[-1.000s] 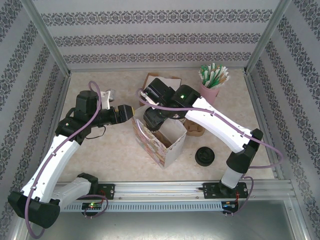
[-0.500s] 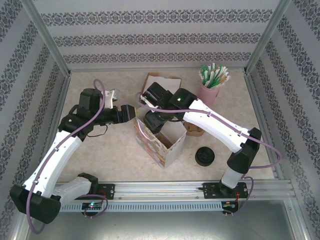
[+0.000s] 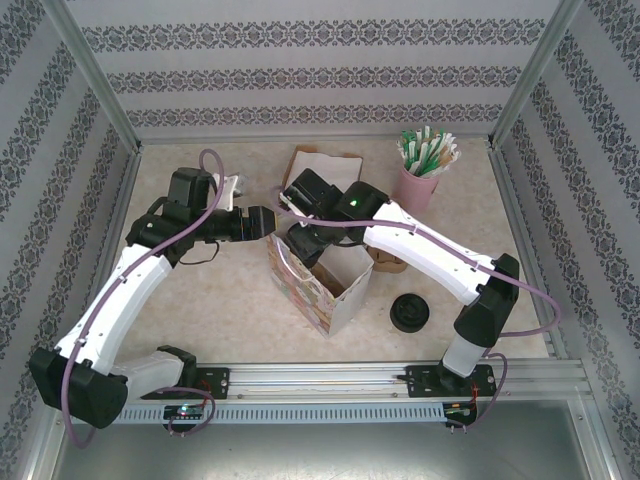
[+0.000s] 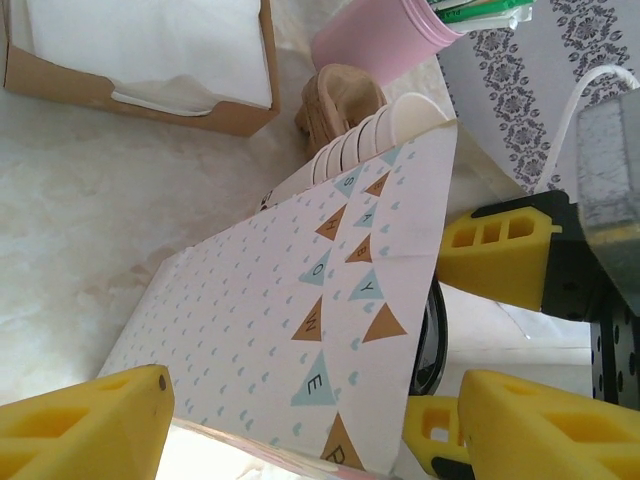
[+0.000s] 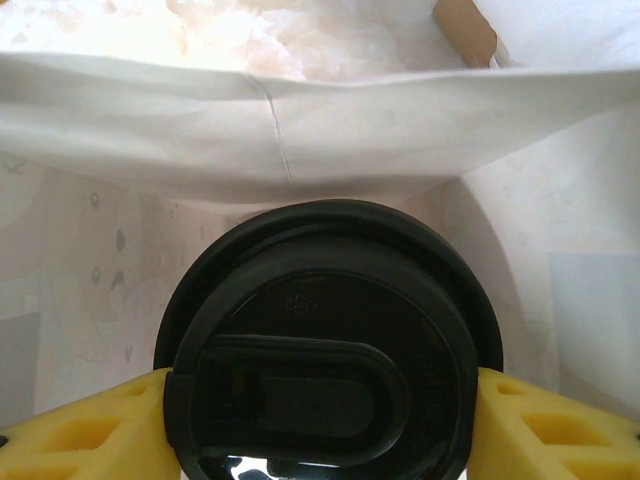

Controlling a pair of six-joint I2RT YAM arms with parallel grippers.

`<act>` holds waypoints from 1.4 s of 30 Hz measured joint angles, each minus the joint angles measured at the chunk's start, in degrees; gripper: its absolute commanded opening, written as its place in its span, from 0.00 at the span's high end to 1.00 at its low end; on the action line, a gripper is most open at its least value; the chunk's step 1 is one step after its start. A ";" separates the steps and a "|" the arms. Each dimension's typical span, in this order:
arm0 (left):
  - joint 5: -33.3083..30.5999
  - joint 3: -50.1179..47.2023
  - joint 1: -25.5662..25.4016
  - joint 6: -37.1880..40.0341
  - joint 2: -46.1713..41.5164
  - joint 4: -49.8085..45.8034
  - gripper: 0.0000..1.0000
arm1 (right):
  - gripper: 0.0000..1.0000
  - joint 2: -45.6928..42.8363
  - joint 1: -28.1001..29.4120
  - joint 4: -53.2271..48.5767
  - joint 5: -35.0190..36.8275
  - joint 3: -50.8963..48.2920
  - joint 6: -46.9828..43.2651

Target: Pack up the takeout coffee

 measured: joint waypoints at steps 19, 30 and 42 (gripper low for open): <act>-1.14 0.00 -0.02 -0.26 1.88 0.04 0.40 | 0.37 0.09 0.02 2.84 -0.17 -3.85 0.37; -1.05 -0.02 -0.33 -4.00 1.81 0.61 0.39 | 0.38 0.11 0.02 4.42 -0.17 -6.62 0.17; -0.04 -0.52 -0.33 -4.83 1.18 0.94 0.39 | 0.38 0.09 0.02 8.02 -0.17 -9.79 -0.04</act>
